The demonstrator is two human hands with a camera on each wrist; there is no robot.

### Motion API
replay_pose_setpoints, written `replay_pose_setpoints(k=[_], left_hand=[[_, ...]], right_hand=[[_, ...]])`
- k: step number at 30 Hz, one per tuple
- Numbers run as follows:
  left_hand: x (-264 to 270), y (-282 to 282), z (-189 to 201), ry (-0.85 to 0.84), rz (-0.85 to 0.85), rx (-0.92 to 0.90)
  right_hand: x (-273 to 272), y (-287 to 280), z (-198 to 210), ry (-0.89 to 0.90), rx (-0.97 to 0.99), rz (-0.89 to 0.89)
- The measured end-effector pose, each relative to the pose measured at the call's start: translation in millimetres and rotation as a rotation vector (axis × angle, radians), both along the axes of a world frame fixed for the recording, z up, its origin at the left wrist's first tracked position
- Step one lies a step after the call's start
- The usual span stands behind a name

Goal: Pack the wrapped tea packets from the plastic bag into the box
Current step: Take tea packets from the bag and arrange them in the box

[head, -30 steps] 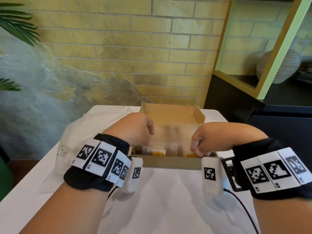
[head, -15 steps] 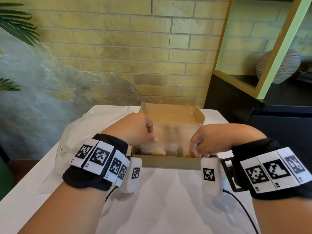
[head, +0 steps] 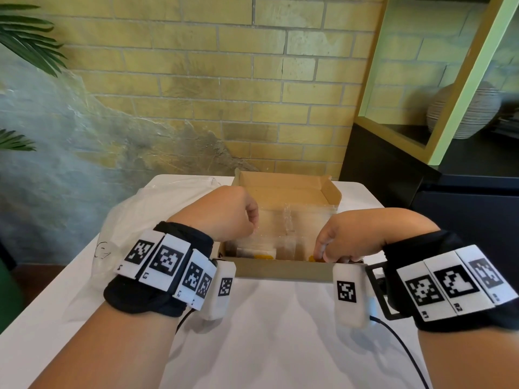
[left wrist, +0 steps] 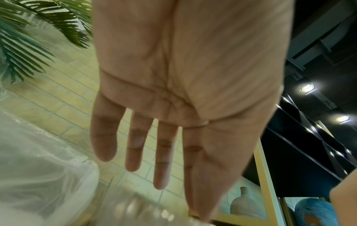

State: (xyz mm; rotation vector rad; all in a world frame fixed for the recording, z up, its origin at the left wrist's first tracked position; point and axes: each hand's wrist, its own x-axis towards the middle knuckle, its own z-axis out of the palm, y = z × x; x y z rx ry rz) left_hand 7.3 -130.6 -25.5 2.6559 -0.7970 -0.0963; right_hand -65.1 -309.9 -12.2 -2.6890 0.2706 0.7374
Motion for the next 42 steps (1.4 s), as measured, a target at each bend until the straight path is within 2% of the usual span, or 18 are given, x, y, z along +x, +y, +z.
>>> replay_pose_setpoints(k=[4,8,12,19,22,25,29,35,42], left_hand=[[-3.5,2.2,4.8,0.050,0.020,0.010],[-4.0,-2.5,-1.7,0.115,0.042,0.143],[0.7,-2.6,-7.2,0.073,0.088,0.238],[4.3,-2.9,-8.9,0.032,0.129,0.258],[5.2,-1.5,-9.3,0.029,0.130,0.256],[6.2,5.6,-3.9,0.065,0.125,0.180],[14.6,27.2,8.3,0.019,0.273,0.051],[23.4,41.2,9.5,0.109,0.387,0.232],[30.3,54.6,-0.3,0.310,0.384,0.395]], right_hand=[[-1.2,0.6,2.0,-0.006,-0.006,-0.009],[-1.4,2.2,-0.8,-0.003,-0.061,0.019],[1.0,2.9,-1.8,-0.006,-0.082,0.023],[-3.4,3.1,0.7,0.011,-0.269,0.186],[-3.9,3.3,0.8,0.009,-0.283,0.211],[-1.4,-1.2,0.4,-0.047,-0.185,0.136],[-0.2,-5.7,4.5,-0.140,-0.123,0.099],[2.5,-8.5,6.0,-0.476,-0.001,0.099],[0.8,3.7,8.5,-0.562,0.079,0.117]])
